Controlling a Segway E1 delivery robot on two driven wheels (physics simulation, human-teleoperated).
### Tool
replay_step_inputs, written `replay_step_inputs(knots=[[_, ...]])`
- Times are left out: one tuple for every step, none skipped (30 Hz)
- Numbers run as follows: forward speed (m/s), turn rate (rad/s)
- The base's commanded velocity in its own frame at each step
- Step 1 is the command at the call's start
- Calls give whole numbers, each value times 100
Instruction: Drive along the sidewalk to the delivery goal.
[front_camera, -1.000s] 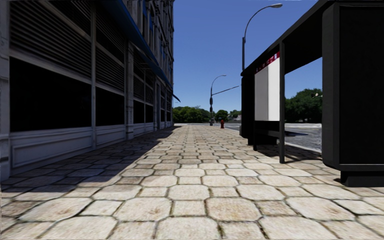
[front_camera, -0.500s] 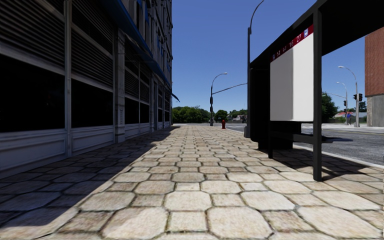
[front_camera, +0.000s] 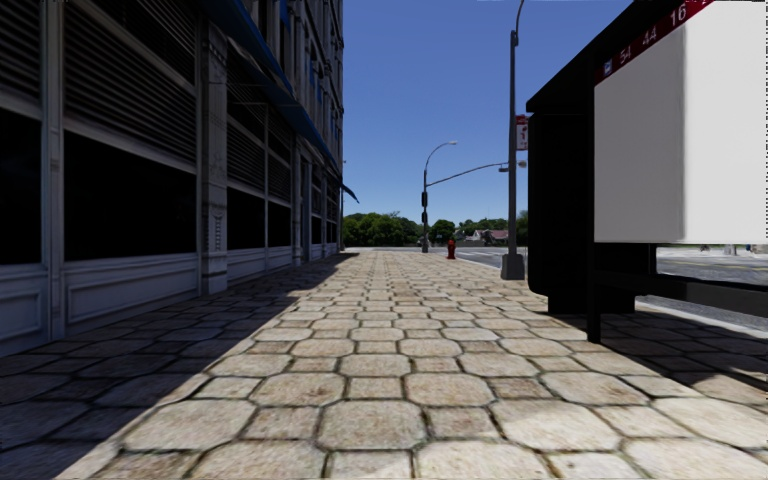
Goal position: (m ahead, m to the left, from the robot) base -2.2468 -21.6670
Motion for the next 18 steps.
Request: replay_step_inputs(knots=[[200, 0], [200, 0], [200, 0], [200, 0], [200, 0], [200, 0], [200, 0], [200, 0], [200, 0], [200, 0], [200, 0], [200, 0], [200, 0], [200, 0], [200, 0], [200, 0], [200, 0], [200, 0]])
